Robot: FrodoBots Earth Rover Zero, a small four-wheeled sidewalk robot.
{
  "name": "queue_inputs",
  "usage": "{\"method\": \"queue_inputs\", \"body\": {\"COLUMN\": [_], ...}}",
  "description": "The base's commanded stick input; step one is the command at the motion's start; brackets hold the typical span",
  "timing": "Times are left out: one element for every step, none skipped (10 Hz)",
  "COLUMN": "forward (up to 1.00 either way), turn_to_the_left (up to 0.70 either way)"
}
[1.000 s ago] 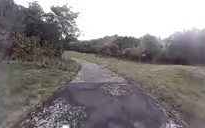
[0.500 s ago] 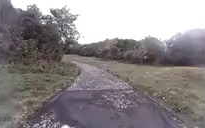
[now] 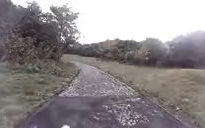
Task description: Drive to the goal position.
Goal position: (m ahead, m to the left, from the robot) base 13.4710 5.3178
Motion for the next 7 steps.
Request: {"method": "queue_inputs", "body": {"forward": [0.7, 0.7, 0.7, 0.7, 0.7, 0.7, 0.7], "turn_to_the_left": [0.0, 0.0, 0.0, 0.0, 0.0, 0.0, 0.0]}}
